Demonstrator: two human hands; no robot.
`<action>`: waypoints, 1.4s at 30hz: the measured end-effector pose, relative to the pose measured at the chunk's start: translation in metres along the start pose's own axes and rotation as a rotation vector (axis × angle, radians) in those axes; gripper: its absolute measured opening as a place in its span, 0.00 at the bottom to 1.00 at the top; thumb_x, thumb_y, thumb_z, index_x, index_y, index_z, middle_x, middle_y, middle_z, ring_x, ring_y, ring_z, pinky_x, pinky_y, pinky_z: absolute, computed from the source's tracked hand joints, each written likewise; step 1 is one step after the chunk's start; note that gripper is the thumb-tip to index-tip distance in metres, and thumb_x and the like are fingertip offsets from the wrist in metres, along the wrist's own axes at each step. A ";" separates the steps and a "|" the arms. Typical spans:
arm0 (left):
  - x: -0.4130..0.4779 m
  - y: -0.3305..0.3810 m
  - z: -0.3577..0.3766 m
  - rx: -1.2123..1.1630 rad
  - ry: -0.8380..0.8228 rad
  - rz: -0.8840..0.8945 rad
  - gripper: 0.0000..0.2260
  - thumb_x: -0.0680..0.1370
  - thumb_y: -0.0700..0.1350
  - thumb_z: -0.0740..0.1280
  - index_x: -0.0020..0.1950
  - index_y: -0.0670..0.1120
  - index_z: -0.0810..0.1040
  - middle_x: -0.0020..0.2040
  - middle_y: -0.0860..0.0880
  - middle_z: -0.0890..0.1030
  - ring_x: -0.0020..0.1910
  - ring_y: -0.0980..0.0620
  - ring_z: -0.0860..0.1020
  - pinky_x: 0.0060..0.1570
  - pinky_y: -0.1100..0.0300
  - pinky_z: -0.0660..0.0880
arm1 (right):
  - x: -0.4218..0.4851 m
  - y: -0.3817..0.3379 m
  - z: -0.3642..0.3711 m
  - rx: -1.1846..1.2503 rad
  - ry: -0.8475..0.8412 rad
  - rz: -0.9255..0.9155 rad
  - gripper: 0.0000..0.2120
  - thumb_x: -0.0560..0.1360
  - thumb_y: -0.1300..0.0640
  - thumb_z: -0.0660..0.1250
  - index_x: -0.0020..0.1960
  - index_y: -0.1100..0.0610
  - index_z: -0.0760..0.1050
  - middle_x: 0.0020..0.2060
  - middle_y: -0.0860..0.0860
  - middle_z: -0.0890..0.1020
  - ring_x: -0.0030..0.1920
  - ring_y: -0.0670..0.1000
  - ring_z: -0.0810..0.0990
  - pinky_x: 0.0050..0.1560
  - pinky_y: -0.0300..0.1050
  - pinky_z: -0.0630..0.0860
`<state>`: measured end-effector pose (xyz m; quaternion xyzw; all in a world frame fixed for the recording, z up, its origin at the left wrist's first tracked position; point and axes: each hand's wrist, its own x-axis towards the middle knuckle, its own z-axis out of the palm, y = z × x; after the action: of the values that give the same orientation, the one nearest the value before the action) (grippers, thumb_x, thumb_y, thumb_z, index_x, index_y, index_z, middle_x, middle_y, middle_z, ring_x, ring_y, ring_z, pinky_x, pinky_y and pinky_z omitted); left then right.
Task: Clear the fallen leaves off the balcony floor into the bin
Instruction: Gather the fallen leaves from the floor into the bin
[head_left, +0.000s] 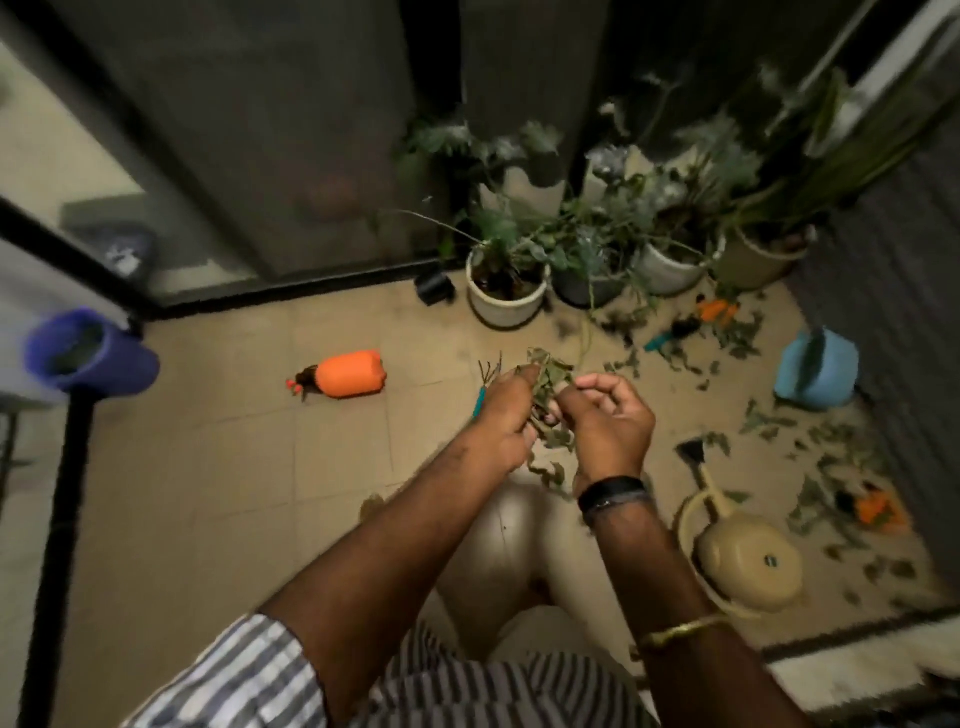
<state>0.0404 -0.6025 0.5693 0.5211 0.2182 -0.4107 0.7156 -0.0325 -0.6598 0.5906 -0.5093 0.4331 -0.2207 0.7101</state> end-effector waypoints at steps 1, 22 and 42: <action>-0.009 0.011 -0.012 -0.031 0.026 0.028 0.13 0.83 0.40 0.58 0.40 0.43 0.74 0.29 0.47 0.77 0.23 0.53 0.73 0.23 0.65 0.67 | -0.009 -0.003 0.014 -0.011 -0.050 0.003 0.11 0.70 0.74 0.71 0.41 0.61 0.75 0.30 0.60 0.79 0.27 0.54 0.76 0.32 0.44 0.77; -0.110 0.254 -0.465 -0.424 0.429 0.338 0.11 0.83 0.46 0.60 0.47 0.41 0.77 0.37 0.43 0.79 0.24 0.50 0.73 0.21 0.66 0.66 | -0.236 0.103 0.457 -0.198 -0.648 0.174 0.09 0.71 0.70 0.73 0.44 0.58 0.79 0.34 0.58 0.83 0.38 0.59 0.82 0.43 0.57 0.80; -0.022 0.486 -0.774 -0.687 0.663 0.336 0.13 0.83 0.47 0.61 0.58 0.40 0.78 0.37 0.44 0.83 0.29 0.50 0.79 0.32 0.60 0.73 | -0.255 0.215 0.869 -0.445 -0.888 0.239 0.06 0.73 0.70 0.71 0.45 0.61 0.79 0.31 0.52 0.81 0.32 0.51 0.81 0.38 0.45 0.82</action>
<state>0.5137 0.1792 0.5812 0.3861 0.4694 -0.0068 0.7941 0.5351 0.0778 0.5859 -0.6397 0.1812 0.1974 0.7204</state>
